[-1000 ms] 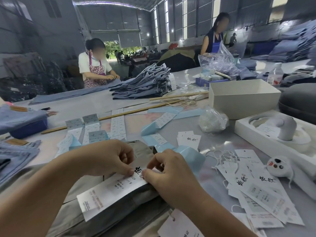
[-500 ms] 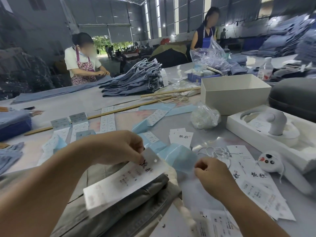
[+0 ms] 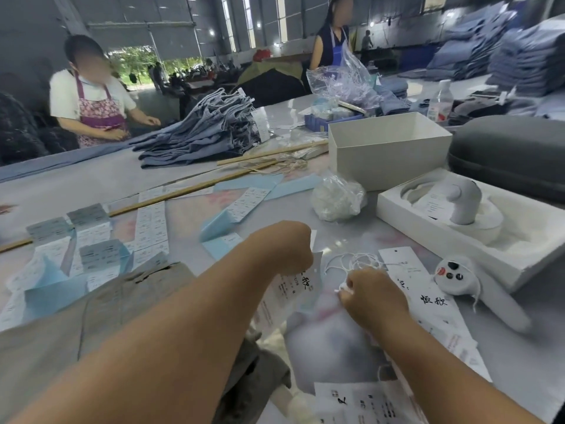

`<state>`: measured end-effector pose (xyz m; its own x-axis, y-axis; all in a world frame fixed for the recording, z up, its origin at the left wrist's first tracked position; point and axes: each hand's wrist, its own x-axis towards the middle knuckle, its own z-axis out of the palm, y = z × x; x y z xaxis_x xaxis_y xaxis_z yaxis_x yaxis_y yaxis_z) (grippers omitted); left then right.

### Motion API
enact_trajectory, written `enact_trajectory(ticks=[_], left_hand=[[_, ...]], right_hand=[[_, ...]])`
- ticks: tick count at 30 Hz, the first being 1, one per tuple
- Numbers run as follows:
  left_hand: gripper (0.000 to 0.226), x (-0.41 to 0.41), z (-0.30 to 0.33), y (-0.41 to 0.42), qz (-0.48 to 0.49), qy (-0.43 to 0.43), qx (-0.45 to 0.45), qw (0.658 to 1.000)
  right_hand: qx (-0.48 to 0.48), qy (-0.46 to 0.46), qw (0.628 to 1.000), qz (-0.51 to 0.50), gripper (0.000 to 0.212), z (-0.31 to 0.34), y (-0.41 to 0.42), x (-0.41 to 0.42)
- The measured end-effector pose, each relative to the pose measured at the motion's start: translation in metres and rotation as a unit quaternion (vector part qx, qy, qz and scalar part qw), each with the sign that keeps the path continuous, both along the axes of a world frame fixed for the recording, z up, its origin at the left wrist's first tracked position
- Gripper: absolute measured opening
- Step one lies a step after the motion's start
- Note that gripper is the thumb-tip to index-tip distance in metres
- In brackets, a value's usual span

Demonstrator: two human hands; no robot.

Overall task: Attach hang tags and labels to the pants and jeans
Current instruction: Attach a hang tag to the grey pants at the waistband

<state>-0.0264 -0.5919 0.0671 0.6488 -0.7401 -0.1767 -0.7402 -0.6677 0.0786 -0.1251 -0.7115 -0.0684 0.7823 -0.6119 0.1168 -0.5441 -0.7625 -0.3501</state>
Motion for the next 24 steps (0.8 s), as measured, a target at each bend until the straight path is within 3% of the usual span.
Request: enact_trajectory(ticks=[10, 14, 17, 24], left_hand=[[0.006, 0.014, -0.046, -0.007, 0.06, 0.066, -0.101, 0.991], [0.009, 0.015, -0.049, -0.007, 0.07, 0.074, -0.103, 0.989], [0.009, 0.016, -0.049, -0.007, 0.073, 0.071, -0.105, 0.989], [0.012, 0.018, -0.049, -0.004, 0.084, 0.075, -0.106, 0.988]], right_hand=[[-0.062, 0.02, 0.998, 0.015, 0.018, -0.01, -0.007, 0.018], [-0.039, 0.004, 0.999, 0.007, 0.012, -0.009, -0.006, 0.018], [-0.006, -0.015, 1.0, 0.007, 0.027, -0.009, -0.007, 0.019], [-0.012, 0.0, 0.998, 0.063, 0.025, -0.012, -0.012, 0.021]])
